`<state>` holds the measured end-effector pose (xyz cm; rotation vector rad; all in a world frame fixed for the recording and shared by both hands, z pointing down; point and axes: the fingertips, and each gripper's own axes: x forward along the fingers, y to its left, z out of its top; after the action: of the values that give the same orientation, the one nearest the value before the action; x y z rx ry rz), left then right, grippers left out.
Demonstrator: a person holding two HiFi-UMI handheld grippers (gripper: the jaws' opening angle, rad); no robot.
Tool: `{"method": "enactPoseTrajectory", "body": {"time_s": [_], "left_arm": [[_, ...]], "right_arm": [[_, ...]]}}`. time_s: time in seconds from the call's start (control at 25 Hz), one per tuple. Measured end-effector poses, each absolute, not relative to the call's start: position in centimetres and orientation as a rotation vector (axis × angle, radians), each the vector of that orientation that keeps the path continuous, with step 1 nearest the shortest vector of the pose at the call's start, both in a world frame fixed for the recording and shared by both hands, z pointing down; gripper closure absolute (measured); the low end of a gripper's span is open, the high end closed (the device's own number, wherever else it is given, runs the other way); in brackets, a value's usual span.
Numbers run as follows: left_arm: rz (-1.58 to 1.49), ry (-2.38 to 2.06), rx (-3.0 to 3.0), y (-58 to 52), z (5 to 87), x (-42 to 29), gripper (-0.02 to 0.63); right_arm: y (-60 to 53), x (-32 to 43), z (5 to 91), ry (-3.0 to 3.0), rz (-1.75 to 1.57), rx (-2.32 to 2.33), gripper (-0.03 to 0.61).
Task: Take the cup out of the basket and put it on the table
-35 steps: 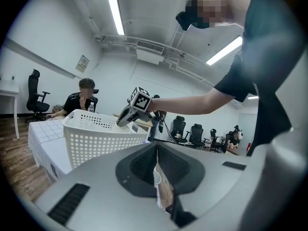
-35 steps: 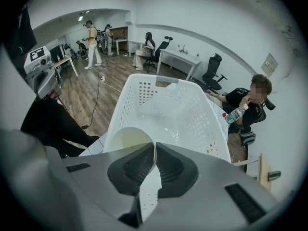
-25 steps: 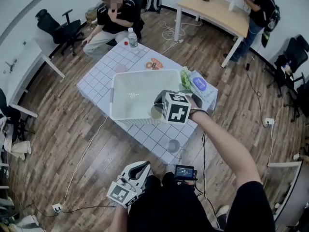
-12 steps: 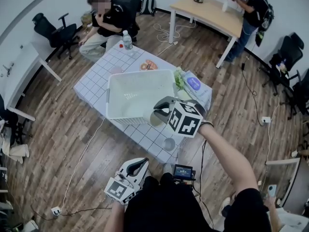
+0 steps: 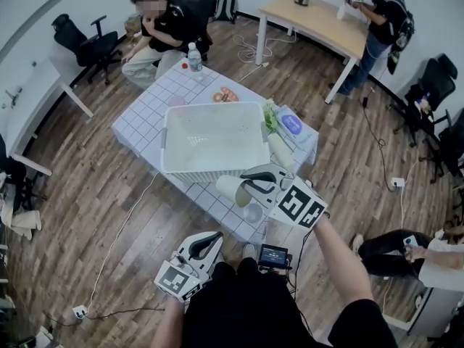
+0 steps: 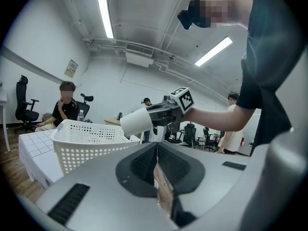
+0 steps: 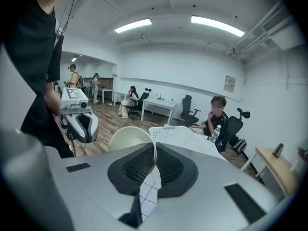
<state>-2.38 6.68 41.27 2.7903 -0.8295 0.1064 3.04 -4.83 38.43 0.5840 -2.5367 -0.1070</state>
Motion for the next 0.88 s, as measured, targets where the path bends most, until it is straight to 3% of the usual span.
{"method": "enactPoseTrajectory", "body": {"time_s": [0.88], "left_arm": [[0.079,-0.847,2.790,7.7,41.0,-3.0,0.604]], "right_arm": [[3.9,4.0,38.0,-2.894,0.094,0.888,0.549]]}}
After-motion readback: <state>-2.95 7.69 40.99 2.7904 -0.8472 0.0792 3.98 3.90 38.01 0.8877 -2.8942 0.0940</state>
